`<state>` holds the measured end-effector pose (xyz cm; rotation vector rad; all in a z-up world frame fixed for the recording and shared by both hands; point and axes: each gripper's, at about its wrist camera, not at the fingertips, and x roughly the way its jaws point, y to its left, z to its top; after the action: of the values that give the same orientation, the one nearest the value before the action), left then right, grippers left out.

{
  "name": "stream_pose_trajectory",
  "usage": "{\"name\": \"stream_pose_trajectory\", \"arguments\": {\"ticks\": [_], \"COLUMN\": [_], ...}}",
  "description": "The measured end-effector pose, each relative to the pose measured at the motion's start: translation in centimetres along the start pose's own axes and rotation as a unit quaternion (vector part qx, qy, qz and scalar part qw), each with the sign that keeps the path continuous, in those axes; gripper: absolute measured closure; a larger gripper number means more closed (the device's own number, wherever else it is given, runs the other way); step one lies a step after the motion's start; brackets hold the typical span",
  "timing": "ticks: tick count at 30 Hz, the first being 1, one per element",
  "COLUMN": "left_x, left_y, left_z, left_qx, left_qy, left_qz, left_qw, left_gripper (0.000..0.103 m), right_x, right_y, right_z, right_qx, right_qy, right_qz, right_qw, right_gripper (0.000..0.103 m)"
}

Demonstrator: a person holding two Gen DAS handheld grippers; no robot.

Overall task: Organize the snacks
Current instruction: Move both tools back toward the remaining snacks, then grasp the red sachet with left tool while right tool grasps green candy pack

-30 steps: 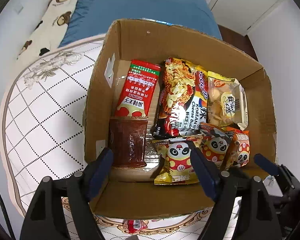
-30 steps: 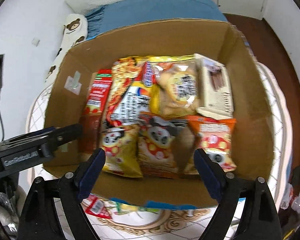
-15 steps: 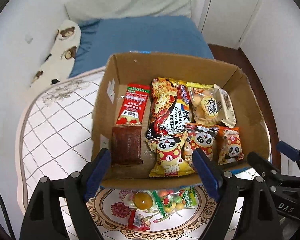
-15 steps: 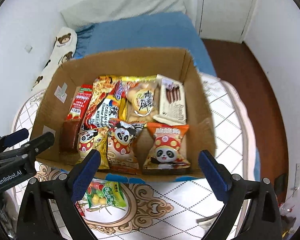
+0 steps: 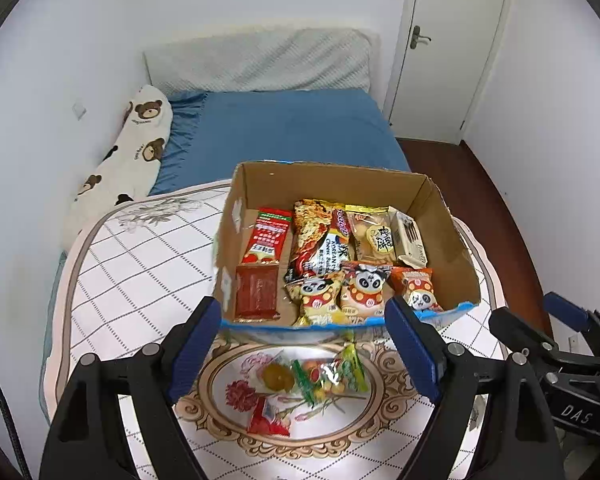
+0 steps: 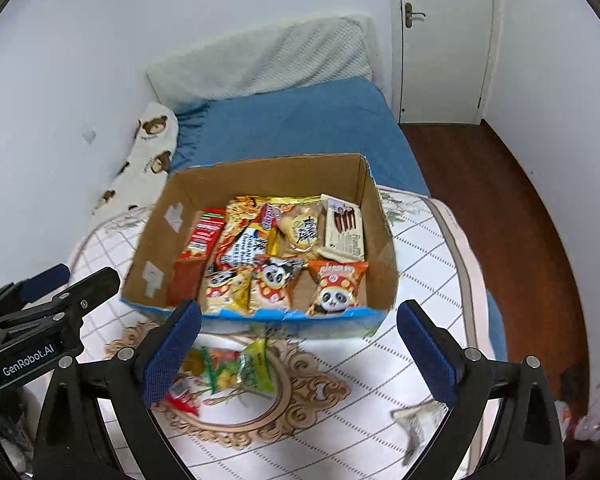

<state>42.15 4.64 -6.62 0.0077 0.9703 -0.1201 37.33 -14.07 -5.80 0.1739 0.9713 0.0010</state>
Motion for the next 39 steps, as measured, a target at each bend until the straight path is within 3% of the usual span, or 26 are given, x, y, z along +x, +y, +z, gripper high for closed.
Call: {"name": "stream_pose_trajectory", "arguments": {"ticks": [3, 8, 11, 15, 21, 24, 28, 29, 33, 36, 39], "left_x": [-0.1, 2.5, 5.0, 8.1, 9.9, 10.5, 11.0, 11.1, 11.8, 12.4, 13.9], "left_y": [0.9, 3.3, 5.4, 8.3, 11.3, 12.0, 12.5, 12.5, 12.2, 11.2, 9.4], "left_z": [-1.7, -5.6, -7.7, -10.2, -12.7, -13.1, -13.3, -13.4, -13.2, -13.2, -13.5], "left_qx": [-0.005, -0.017, -0.042, -0.072, -0.107, -0.114, -0.119, -0.119, -0.112, -0.093, -0.046], "left_qy": [0.005, 0.056, 0.097, 0.136, 0.158, 0.165, 0.172, 0.173, 0.183, 0.194, 0.222], "left_qz": [0.008, 0.046, 0.061, 0.095, 0.118, 0.124, 0.12, 0.115, 0.091, 0.059, 0.024], "left_qw": [0.9999, 0.9972, 0.9925, 0.9835, 0.9744, 0.9718, 0.9706, 0.9708, 0.9725, 0.9748, 0.9737], "left_gripper": [0.019, 0.019, 0.019, 0.019, 0.019, 0.019, 0.019, 0.019, 0.019, 0.019, 0.019], "right_x": [0.1, 4.2, 8.7, 15.5, 22.0, 23.1, 23.3, 23.1, 22.7, 22.0, 21.1], "right_y": [0.0, 0.3, 0.1, -0.3, 0.3, 1.3, 2.4, 2.8, 4.3, 5.6, 5.2], "right_z": [-1.8, -5.1, -6.8, -9.2, -11.8, -11.9, -11.8, -11.8, -12.0, -13.3, -14.2], "right_qx": [0.015, 0.032, 0.077, 0.182, 0.301, 0.323, 0.285, 0.25, 0.102, -0.036, -0.072], "right_qy": [0.017, 0.083, 0.135, 0.199, 0.229, 0.213, 0.207, 0.209, 0.242, 0.279, 0.282], "right_qz": [0.016, 0.049, 0.083, 0.119, 0.101, 0.064, 0.027, 0.024, 0.026, -0.003, -0.025], "right_qw": [1.0, 0.995, 0.984, 0.955, 0.92, 0.92, 0.936, 0.945, 0.965, 0.96, 0.956], "right_gripper": [0.003, 0.003, 0.003, 0.003, 0.003, 0.003, 0.012, 0.018, 0.021, 0.021, 0.019]}}
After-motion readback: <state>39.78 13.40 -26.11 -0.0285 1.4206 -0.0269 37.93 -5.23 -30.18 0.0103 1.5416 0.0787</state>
